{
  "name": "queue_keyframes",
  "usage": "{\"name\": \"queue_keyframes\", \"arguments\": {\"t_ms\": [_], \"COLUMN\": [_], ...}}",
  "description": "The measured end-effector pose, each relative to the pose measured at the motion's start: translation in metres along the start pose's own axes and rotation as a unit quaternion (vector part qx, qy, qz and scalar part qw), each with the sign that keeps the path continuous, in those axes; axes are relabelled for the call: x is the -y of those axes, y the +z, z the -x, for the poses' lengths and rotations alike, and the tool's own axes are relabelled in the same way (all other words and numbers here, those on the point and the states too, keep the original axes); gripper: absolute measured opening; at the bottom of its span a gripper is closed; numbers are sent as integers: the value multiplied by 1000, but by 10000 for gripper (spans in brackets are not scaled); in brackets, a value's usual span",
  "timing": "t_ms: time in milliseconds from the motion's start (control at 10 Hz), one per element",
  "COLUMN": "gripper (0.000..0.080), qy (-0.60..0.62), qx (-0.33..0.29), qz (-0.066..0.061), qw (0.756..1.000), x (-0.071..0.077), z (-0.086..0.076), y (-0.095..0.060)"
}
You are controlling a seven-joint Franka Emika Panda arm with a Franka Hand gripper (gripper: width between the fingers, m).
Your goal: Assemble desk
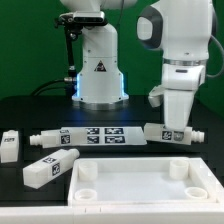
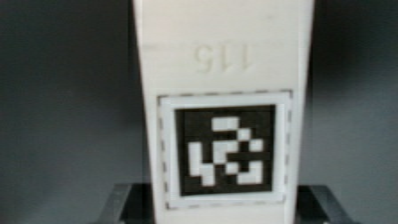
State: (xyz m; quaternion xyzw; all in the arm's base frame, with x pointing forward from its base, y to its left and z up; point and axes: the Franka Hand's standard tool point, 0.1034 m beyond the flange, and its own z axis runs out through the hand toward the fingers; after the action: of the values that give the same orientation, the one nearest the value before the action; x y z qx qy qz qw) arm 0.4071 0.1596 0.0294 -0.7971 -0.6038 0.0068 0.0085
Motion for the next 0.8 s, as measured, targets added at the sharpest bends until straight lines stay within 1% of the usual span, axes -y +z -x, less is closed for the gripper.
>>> {"name": "queue_keyframes", "arguments": {"t_ms": [100,400,500,600,700,800], "gripper": [284,284,284,284,284,284], "qy": [-41,-115,-195,-282,-354,-393], "qx": [-1,6,11,16,16,14], "qz": [2,6,3,-12,-19,-20], "qw": [999,993,981,959,935,919], "x": [5,1,2,4,7,11], "z": [-4,2,6,12,12,12], "y": [1,2,4,8,9,12]}}
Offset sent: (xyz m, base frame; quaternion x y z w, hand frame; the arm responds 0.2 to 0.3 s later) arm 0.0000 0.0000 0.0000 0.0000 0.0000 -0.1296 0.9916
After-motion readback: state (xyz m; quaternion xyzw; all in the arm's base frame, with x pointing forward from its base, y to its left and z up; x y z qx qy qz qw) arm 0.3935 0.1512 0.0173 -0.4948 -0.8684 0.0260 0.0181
